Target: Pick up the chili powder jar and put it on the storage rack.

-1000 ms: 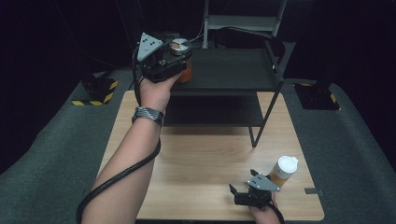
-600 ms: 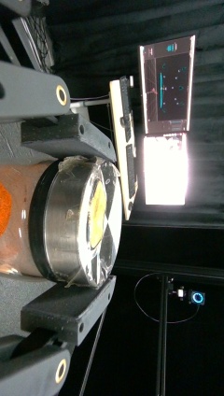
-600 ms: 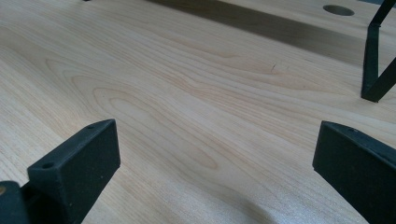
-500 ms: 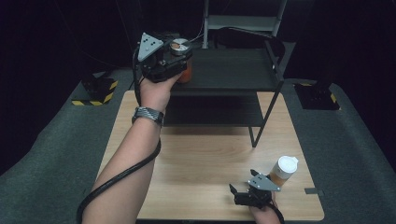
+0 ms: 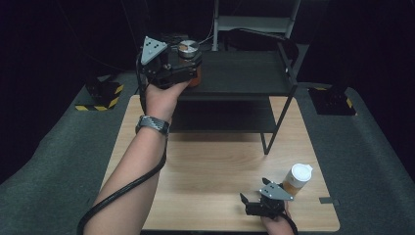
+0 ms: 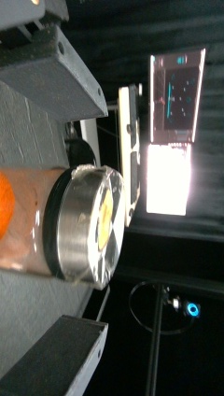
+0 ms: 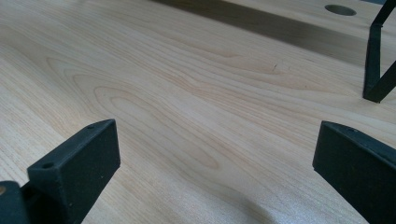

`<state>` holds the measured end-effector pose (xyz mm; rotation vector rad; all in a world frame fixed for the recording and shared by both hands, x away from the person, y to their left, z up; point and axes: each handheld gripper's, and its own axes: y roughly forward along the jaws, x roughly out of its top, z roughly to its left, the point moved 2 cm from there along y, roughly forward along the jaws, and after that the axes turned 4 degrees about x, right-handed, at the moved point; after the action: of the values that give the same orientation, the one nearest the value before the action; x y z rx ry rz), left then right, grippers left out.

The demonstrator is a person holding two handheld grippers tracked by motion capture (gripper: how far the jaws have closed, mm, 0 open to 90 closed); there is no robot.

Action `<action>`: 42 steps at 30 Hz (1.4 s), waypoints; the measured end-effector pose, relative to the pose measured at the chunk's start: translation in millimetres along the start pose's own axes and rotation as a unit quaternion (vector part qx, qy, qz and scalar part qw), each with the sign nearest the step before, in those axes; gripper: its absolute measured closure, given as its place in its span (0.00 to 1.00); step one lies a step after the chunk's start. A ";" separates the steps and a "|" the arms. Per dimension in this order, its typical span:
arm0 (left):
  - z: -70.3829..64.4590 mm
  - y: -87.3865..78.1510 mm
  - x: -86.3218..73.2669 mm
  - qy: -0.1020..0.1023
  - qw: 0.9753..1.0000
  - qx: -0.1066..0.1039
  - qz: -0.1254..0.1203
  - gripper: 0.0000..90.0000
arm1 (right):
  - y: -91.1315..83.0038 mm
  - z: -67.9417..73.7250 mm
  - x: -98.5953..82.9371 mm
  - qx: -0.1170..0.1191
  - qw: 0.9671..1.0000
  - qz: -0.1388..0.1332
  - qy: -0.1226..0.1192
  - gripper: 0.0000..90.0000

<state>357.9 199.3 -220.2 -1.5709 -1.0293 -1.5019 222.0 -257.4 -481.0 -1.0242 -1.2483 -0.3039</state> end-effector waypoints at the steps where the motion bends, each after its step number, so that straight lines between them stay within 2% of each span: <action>1: -0.4 -0.7 0.2 0.003 1.000 -0.001 0.001 0.00 | 0.0 0.2 0.1 0.000 1.000 0.000 0.000 0.00; 9: -4.2 -8.4 3.0 0.024 1.000 -0.001 0.003 0.00 | 0.2 0.9 0.2 -0.001 1.000 0.001 -0.002 0.00; 16: -3.5 -12.0 2.0 0.029 1.000 -0.006 0.004 0.00 | 0.2 1.1 0.2 -0.002 1.000 0.001 -0.003 0.00; 18: -3.8 -15.0 -0.4 0.026 1.000 -0.007 0.004 0.00 | 0.0 1.1 -0.1 -0.002 1.000 0.000 -0.002 0.00; 23: -6.7 -23.4 -5.2 0.042 0.999 -0.007 0.003 0.01 | 0.2 1.6 0.1 -0.001 1.000 0.001 -0.007 0.00; 28: -5.3 -32.6 -9.6 0.041 0.999 -0.010 0.009 0.00 | 0.3 1.6 0.1 -0.002 1.000 0.001 -0.005 0.00; 34: -3.6 -44.1 -16.5 0.041 0.999 -0.023 0.012 0.00 | 0.4 2.9 0.3 -0.004 1.000 0.001 -0.009 0.00; 37: -5.2 -51.2 -22.6 0.048 0.999 -0.020 0.010 0.00 | 0.4 3.2 0.5 -0.004 1.000 0.002 -0.009 0.00; 42: -3.3 -59.1 -31.3 0.044 0.999 -0.020 0.013 0.00 | 0.8 3.5 1.1 -0.004 1.000 0.004 -0.013 0.00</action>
<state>302.9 219.1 -252.8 -1.5261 -0.9311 -1.5684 220.7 -253.9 -480.6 -1.0422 -1.2661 -0.2901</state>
